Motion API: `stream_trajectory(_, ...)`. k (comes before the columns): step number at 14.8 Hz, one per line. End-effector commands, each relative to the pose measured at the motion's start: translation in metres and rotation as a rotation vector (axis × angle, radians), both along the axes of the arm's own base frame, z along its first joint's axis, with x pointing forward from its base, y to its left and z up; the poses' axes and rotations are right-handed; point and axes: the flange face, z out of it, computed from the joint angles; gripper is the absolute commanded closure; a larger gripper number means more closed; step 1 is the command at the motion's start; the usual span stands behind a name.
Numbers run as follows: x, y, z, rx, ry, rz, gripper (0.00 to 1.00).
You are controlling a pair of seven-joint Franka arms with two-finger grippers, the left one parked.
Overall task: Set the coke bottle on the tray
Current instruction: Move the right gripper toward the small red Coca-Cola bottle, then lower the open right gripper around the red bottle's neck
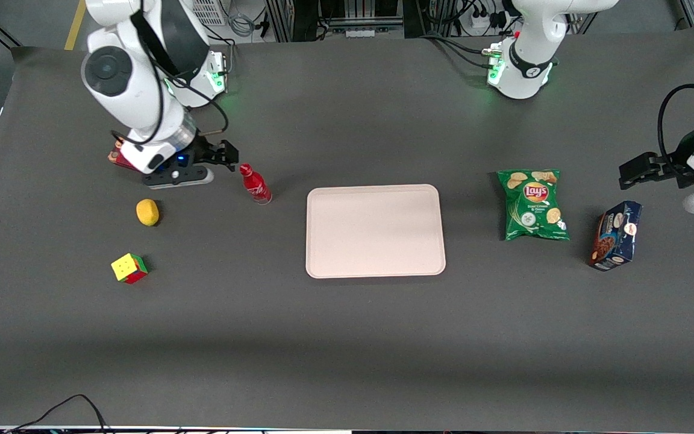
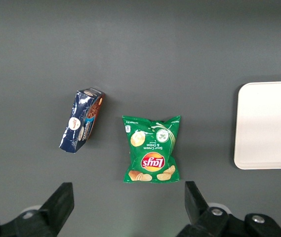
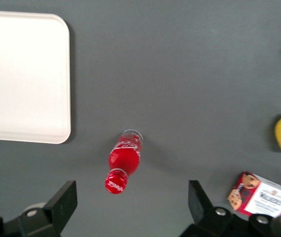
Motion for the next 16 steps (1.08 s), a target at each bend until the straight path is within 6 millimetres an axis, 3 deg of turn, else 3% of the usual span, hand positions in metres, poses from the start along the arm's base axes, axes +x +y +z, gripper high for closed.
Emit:
stream_trajectory(1,-0.026,0.007,-0.03,0.012,-0.031,-0.009,0.0)
stream_trajectory(8,-0.047,0.031,-0.072,0.01,-0.04,-0.002,0.0)
stream_trajectory(16,-0.055,0.025,-0.106,0.01,-0.017,-0.004,0.0)
